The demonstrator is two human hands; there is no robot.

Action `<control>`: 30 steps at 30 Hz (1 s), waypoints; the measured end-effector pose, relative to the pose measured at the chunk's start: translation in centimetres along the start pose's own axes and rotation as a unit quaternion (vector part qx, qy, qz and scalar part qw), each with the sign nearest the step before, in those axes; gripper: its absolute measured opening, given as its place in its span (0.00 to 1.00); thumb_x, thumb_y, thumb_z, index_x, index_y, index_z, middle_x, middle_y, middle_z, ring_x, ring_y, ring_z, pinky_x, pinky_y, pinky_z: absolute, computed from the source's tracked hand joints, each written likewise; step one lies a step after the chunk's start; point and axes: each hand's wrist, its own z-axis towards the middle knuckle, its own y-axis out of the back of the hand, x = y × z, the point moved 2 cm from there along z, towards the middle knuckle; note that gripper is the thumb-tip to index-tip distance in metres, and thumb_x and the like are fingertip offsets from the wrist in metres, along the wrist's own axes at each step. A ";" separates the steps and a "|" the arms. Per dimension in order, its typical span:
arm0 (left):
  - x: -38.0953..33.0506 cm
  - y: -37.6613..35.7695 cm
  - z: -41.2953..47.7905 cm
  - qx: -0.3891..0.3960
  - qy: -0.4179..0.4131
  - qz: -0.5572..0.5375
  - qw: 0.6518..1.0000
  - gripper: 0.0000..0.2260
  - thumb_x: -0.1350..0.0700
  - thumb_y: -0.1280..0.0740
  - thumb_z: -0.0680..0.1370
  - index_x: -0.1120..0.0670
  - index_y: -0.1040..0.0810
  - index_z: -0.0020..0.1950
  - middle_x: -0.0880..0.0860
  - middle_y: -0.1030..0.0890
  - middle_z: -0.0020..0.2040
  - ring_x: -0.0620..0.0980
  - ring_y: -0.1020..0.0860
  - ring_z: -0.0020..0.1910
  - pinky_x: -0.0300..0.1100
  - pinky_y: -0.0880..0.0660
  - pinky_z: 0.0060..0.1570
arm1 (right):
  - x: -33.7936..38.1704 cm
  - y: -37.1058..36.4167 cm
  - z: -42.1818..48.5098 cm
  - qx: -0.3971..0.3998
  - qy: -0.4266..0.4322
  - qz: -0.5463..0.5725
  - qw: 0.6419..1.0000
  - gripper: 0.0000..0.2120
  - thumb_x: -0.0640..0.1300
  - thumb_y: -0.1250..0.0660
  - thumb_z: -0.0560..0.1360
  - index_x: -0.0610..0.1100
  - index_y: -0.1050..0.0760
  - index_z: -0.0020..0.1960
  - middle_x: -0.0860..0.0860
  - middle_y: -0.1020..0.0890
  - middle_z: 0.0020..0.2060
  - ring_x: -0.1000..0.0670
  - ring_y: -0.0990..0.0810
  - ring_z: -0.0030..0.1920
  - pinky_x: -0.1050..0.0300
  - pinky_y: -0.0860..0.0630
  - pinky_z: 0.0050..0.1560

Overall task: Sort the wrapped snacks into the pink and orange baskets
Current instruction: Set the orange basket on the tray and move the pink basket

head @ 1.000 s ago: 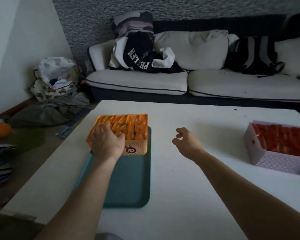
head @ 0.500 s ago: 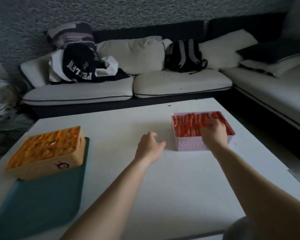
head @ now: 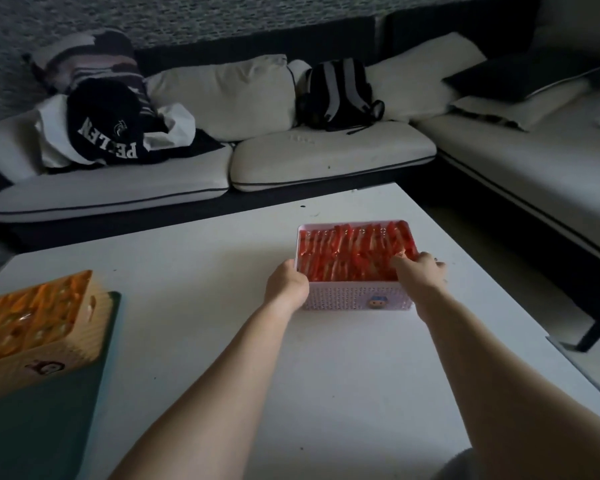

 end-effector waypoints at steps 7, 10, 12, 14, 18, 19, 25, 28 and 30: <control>6.0 8.0 -3.1 -0.082 0.038 0.000 0.996 0.13 0.60 0.39 0.80 0.53 0.15 0.56 0.58 0.15 0.49 0.57 0.21 0.45 0.42 0.32 0.41 | 2.5 -3.8 -5.9 0.114 0.056 -0.040 0.991 0.13 0.51 0.36 0.71 0.40 0.23 0.44 0.43 0.20 0.44 0.44 0.20 0.40 0.54 0.21 0.35; 10.9 13.0 -6.1 -0.115 0.067 -0.032 0.991 0.13 0.53 0.37 0.77 0.52 0.13 0.49 0.56 0.13 0.44 0.59 0.16 0.44 0.45 0.21 0.42 | 3.5 -6.0 -10.1 0.143 0.089 -0.074 0.983 0.18 0.54 0.36 0.74 0.39 0.24 0.38 0.44 0.20 0.33 0.45 0.23 0.31 0.54 0.26 0.34; 14.3 16.2 -8.7 -0.126 0.096 -0.076 0.984 0.13 0.49 0.37 0.74 0.49 0.13 0.42 0.54 0.13 0.39 0.59 0.15 0.42 0.56 0.16 0.46 | 4.2 -7.7 -13.0 0.171 0.106 -0.074 0.977 0.23 0.57 0.37 0.75 0.36 0.20 0.41 0.43 0.16 0.34 0.46 0.22 0.29 0.56 0.26 0.32; 16.8 19.4 -12.5 -0.139 0.128 -0.130 0.974 0.12 0.52 0.35 0.77 0.51 0.13 0.42 0.54 0.13 0.40 0.57 0.14 0.43 0.59 0.16 0.46 | 5.2 -9.4 -16.4 0.202 0.119 -0.069 0.970 0.25 0.58 0.37 0.75 0.35 0.19 0.43 0.42 0.14 0.36 0.47 0.21 0.29 0.58 0.26 0.30; 21.5 25.0 -18.5 -0.172 0.172 -0.211 0.947 0.11 0.62 0.36 0.79 0.55 0.13 0.48 0.57 0.14 0.44 0.54 0.16 0.43 0.43 0.19 0.32 | 6.5 -13.2 -22.5 0.250 0.123 -0.023 0.960 0.19 0.53 0.35 0.77 0.38 0.23 0.38 0.47 0.23 0.27 0.48 0.26 0.26 0.62 0.30 0.26; 22.4 26.2 -19.5 -0.182 0.181 -0.221 0.941 0.11 0.63 0.36 0.78 0.56 0.13 0.47 0.57 0.14 0.45 0.54 0.17 0.43 0.42 0.20 0.30 | 6.7 -14.2 -23.8 0.259 0.127 -0.009 0.957 0.18 0.52 0.35 0.77 0.39 0.24 0.37 0.48 0.25 0.25 0.49 0.28 0.24 0.62 0.31 0.25; 29.1 33.6 -24.7 -0.266 0.224 -0.217 0.912 0.12 0.63 0.36 0.77 0.49 0.17 0.42 0.56 0.15 0.46 0.56 0.16 0.45 0.43 0.20 0.34 | 7.9 -23.0 -31.7 0.337 0.139 -0.002 0.931 0.26 0.58 0.33 0.76 0.32 0.18 0.48 0.44 0.18 0.34 0.47 0.23 0.30 0.60 0.26 0.28; 32.4 35.7 -25.3 -0.268 0.237 -0.242 0.902 0.12 0.64 0.37 0.79 0.51 0.16 0.44 0.59 0.15 0.50 0.60 0.16 0.50 0.50 0.17 0.43 | 8.7 -26.7 -33.9 0.364 0.135 -0.017 0.921 0.22 0.53 0.33 0.78 0.31 0.20 0.50 0.39 0.16 0.41 0.45 0.20 0.33 0.59 0.22 0.28; 34.3 36.4 -25.0 -0.266 0.241 -0.243 0.901 0.12 0.64 0.38 0.80 0.53 0.16 0.47 0.60 0.15 0.52 0.62 0.17 0.51 0.55 0.16 0.49 | 8.9 -28.7 -34.9 0.378 0.135 -0.033 0.915 0.16 0.48 0.34 0.79 0.33 0.22 0.47 0.37 0.17 0.43 0.44 0.19 0.35 0.55 0.19 0.31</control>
